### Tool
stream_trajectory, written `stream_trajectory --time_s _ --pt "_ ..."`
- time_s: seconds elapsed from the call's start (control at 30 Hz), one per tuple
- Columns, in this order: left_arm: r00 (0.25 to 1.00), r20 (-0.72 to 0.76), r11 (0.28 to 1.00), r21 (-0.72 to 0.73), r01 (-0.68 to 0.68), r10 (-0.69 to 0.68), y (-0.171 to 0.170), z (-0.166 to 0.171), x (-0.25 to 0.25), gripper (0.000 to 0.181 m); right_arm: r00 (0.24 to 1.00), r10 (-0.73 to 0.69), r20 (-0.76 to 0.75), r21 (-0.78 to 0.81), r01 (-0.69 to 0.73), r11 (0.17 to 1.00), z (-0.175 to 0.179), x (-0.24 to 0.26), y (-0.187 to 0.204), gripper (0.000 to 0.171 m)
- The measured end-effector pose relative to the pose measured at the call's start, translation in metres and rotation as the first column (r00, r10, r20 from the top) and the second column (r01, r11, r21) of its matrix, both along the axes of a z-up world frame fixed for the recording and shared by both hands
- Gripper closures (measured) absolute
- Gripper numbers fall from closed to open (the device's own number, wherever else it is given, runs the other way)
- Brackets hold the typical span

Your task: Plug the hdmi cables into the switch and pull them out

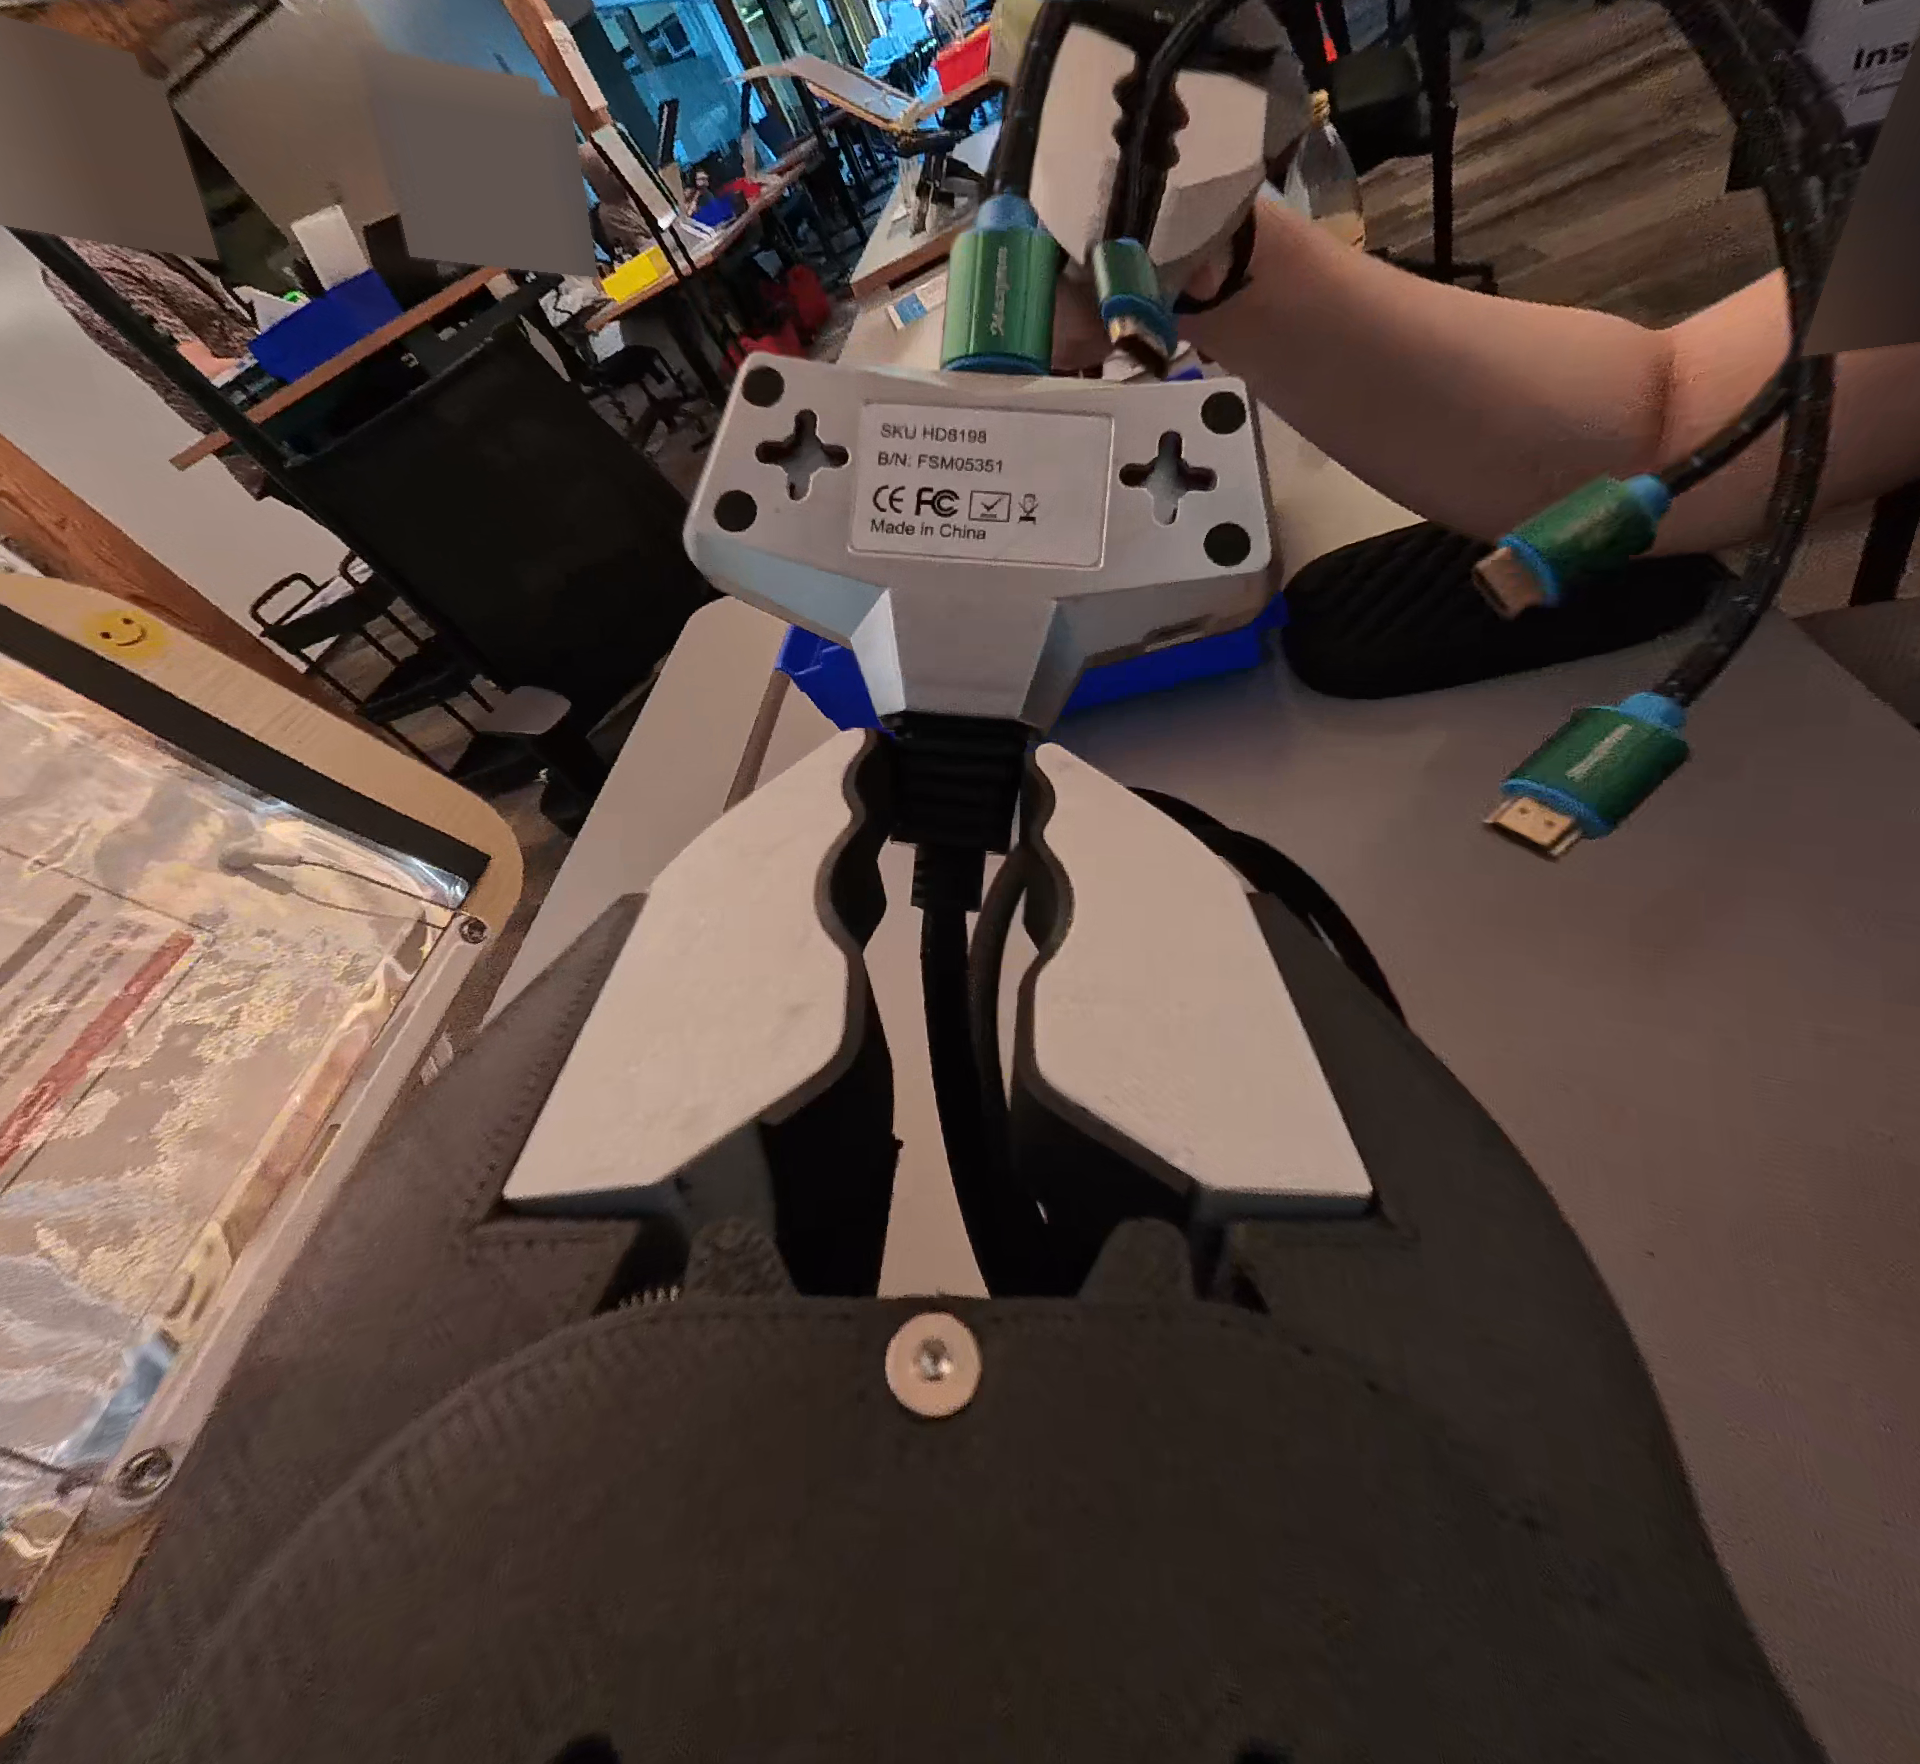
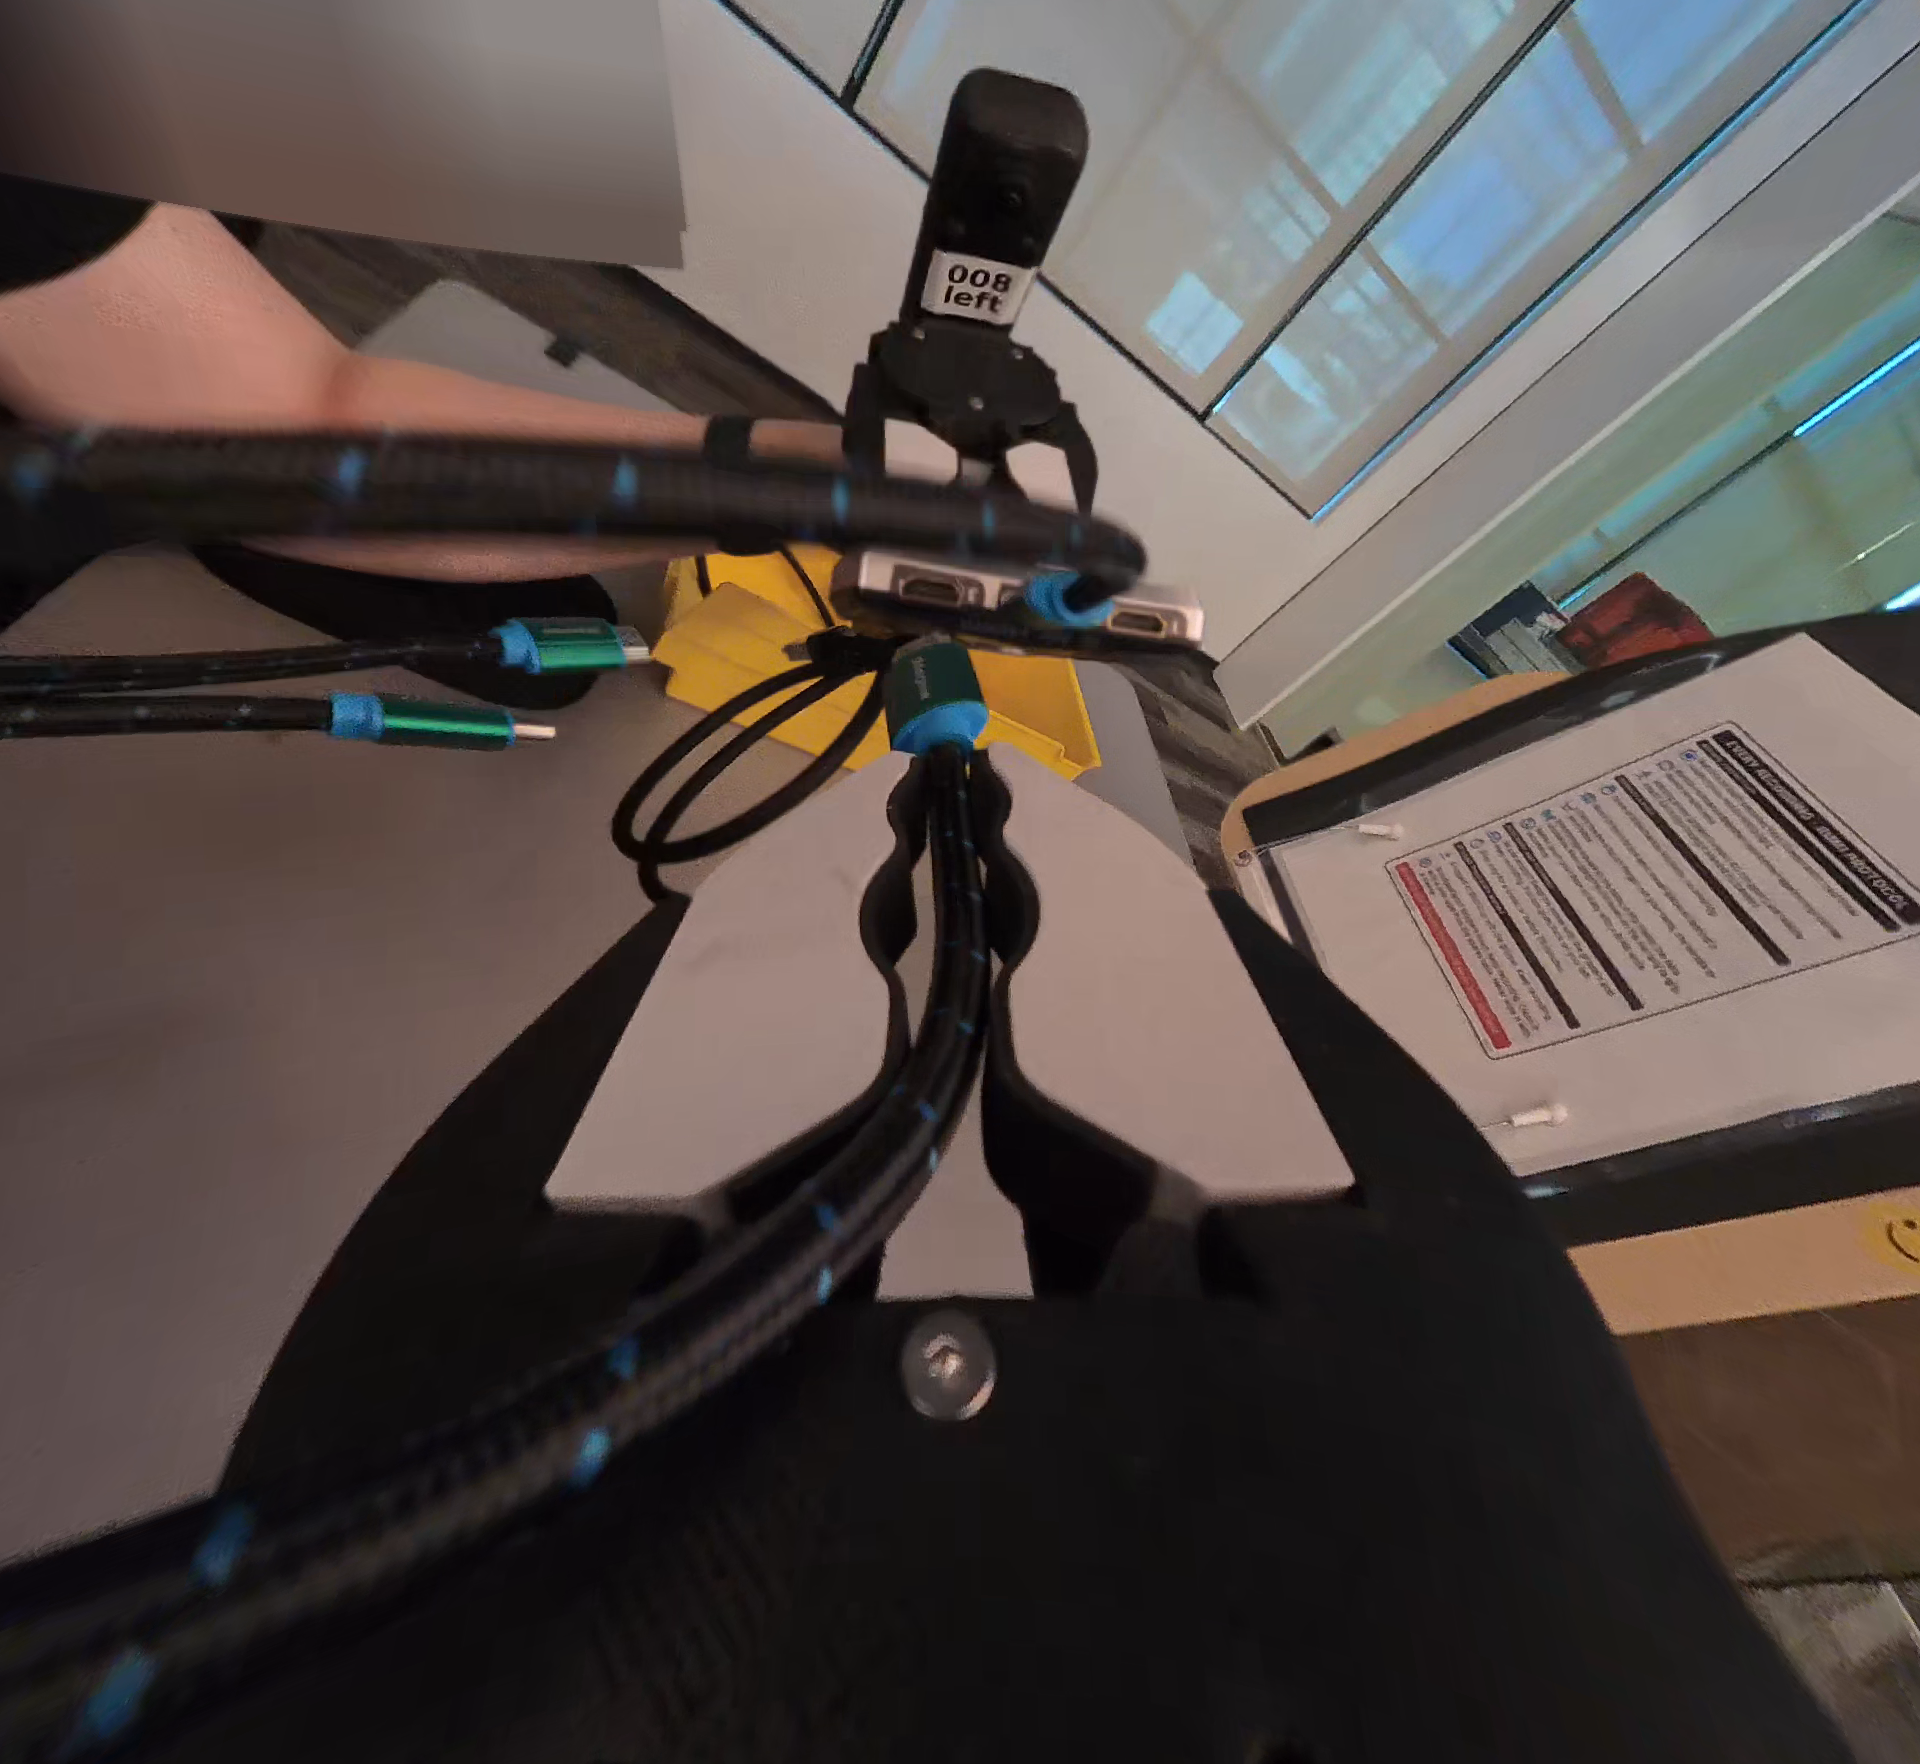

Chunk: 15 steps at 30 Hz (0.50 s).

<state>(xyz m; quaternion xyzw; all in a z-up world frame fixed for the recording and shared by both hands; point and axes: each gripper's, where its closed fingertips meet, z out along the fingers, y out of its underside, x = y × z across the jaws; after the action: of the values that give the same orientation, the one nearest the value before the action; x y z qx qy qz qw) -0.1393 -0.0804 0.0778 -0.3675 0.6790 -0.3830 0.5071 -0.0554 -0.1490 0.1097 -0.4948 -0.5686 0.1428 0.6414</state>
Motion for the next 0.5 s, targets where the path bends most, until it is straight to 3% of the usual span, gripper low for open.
stream_trajectory --time_s 0.3,0.5 --pt "0.997 -0.05 0.998 0.023 -0.062 0.063 0.006 -0.006 0.003 0.159 0.995 -0.079 0.066 0.019 0.077 0.997 0.0 -0.02 0.002 0.163" --pt "0.996 -0.044 0.996 0.048 -0.076 0.078 0.005 -0.004 0.005 0.159 0.995 -0.097 0.006 -0.067 0.097 0.993 0.004 -0.02 0.007 0.163"
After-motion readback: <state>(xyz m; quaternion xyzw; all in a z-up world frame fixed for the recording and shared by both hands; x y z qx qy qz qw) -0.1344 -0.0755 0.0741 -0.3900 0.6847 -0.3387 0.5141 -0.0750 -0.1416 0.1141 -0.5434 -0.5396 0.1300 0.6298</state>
